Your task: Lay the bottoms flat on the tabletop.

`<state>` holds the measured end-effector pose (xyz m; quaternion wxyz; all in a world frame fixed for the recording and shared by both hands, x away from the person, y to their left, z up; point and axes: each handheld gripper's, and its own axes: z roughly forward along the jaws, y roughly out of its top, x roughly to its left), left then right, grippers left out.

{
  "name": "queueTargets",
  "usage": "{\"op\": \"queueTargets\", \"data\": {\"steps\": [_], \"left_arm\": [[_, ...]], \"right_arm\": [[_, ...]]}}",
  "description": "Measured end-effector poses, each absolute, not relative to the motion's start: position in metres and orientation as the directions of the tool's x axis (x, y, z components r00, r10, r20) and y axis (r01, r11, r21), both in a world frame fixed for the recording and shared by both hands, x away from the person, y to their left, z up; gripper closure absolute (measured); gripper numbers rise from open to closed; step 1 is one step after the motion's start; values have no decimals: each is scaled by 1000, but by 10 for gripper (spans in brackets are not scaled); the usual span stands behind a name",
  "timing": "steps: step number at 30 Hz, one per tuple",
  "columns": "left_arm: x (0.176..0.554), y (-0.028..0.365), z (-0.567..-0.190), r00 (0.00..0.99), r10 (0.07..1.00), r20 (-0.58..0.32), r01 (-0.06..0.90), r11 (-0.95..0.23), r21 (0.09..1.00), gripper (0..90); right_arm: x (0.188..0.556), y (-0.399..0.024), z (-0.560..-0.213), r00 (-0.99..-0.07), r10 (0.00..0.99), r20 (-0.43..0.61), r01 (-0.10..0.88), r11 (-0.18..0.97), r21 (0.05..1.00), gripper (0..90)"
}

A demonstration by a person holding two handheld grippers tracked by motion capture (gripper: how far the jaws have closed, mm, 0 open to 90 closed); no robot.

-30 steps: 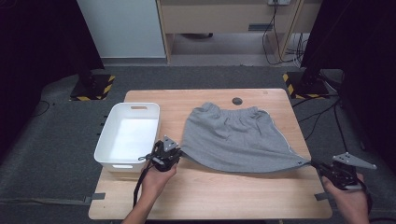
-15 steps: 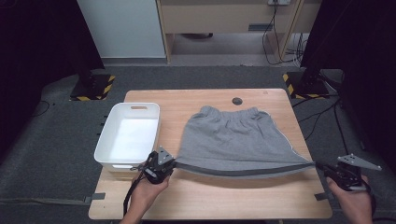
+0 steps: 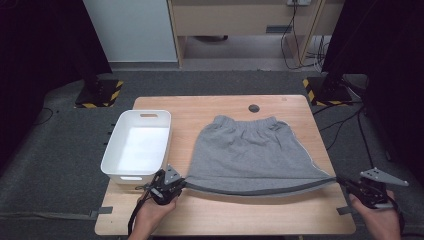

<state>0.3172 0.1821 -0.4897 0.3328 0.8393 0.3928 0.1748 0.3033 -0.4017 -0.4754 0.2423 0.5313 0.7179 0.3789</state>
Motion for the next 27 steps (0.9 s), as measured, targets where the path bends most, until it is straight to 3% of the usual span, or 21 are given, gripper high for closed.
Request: {"op": "queueTargets", "data": {"steps": [11,14,17,22,27], "left_arm": [[309,185,-495,650,760,9,544,-474,692,831],[308,187,-494,635,772,8,542,-453,708,710],[304,187,-490,637,771,19,524,-451,722,610],[299,187,-482,644,765,20,504,-444,741,503],[298,187,-476,647,762,32,486,-444,753,458]], "right_arm": [[299,-402,-476,-325,944,56,582,153,799,864],[298,-400,-475,-345,936,75,577,148,803,720],[298,-397,-472,-373,923,98,562,140,815,634],[305,-382,-469,-396,914,86,552,163,818,513],[316,-366,-467,-412,908,75,550,183,815,450]]}}
